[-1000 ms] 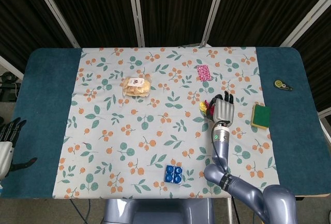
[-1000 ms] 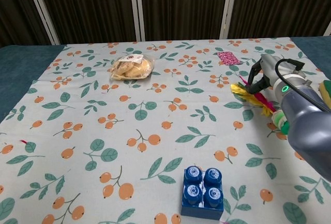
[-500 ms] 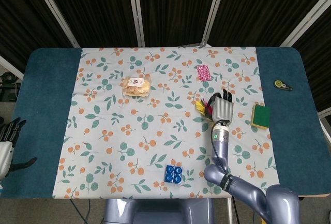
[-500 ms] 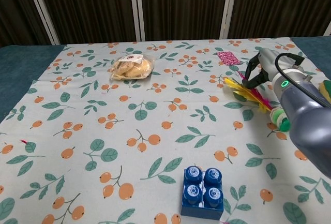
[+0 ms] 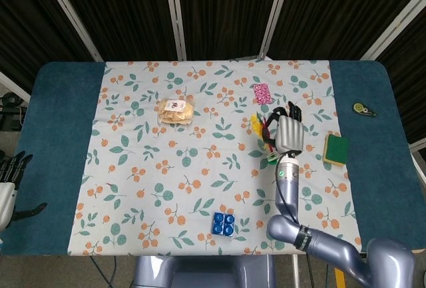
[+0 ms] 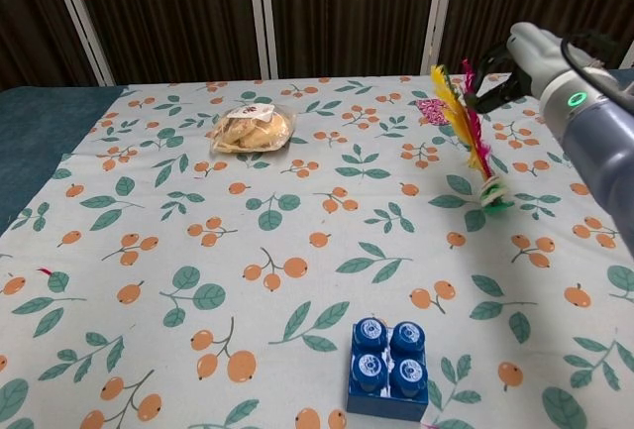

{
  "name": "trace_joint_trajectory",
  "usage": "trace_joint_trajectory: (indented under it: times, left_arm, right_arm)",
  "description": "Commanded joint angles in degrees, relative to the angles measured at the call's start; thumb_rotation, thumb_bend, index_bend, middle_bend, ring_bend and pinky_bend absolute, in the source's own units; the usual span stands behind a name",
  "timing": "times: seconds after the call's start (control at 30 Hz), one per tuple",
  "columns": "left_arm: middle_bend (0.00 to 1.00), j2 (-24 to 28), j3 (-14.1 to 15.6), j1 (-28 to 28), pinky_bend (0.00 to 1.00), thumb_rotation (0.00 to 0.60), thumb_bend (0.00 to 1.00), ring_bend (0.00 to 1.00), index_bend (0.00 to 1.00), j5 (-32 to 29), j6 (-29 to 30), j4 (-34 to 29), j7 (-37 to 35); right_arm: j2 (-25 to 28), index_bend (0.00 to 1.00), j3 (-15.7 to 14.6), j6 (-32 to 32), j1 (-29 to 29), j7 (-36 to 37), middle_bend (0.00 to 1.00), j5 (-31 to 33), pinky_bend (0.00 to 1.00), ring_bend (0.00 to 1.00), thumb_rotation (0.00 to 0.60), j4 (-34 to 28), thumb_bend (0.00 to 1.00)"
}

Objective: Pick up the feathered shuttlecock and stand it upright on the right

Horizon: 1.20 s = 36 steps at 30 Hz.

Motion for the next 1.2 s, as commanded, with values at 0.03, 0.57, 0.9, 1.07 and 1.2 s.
trace_joint_trajectory:
  times: [0.03, 0.57, 0.9, 1.07, 1.2]
  left_arm:
    - [0.0, 0.06, -0.02, 0.06, 0.0, 0.6, 0.12, 0.0, 0.0, -0.08, 0.06, -0.17, 0.07]
    - [0.0, -1.02, 0.09, 0.25, 0.0, 0.6, 0.12, 0.0, 0.0, 0.93, 1.2, 0.25, 1.98]
    - [0.0, -1.08, 0.15, 0.24, 0.0, 0.6, 0.12, 0.0, 0.0, 0.77, 0.96, 0.28, 2.11]
    - [0.0, -1.06, 0.23, 0.3, 0.0, 0.6, 0.12, 0.0, 0.0, 1.05, 1.15, 0.25, 2.17]
    - [0.0, -1.05, 0.3, 0.41, 0.0, 0.6, 0.12, 0.0, 0.0, 1.23, 1.36, 0.24, 2.17]
  right_arm:
    - [5.32, 0.61, 0.65, 4.48, -3.64, -0.83, 0.26, -0.47, 0.0, 0.0, 0.6, -9.55, 0.45]
    - [10.63, 0.61, -1.78, 9.38, -12.51, 6.37, 0.26, 2.31, 0.0, 0.0, 0.6, -19.87, 0.46]
    - [10.73, 0.61, -2.93, 8.72, -13.28, 8.19, 0.26, 2.36, 0.0, 0.0, 0.6, -17.52, 0.46]
    - [10.99, 0.61, -3.3, 8.97, -13.68, 8.22, 0.26, 2.45, 0.0, 0.0, 0.6, -17.77, 0.45]
    - [11.22, 0.61, -3.66, 9.11, -14.11, 8.4, 0.26, 2.52, 0.0, 0.0, 0.6, -18.09, 0.46]
